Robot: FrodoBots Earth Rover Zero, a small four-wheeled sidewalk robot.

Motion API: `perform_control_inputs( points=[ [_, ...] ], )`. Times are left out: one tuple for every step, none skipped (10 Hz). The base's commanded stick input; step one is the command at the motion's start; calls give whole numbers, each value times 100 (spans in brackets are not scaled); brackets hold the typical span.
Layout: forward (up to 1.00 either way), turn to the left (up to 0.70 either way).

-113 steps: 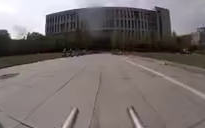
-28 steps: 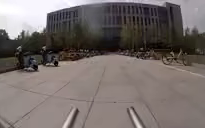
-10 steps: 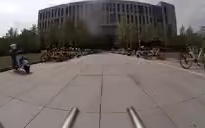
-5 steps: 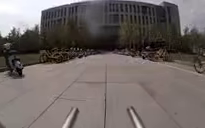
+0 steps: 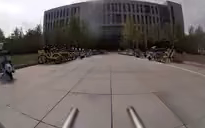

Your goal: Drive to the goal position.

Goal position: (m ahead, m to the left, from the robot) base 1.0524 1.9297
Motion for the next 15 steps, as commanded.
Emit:
perform_control_inputs(
  points=[
    [100,2],
    [100,2],
    [100,2],
    [100,2],
    [100,2],
    [100,2],
    [100,2],
    [100,2],
    [100,2],
    [100,2],
    [100,2],
    [100,2],
    [100,2],
    [100,2],
    [100,2]
  ],
)
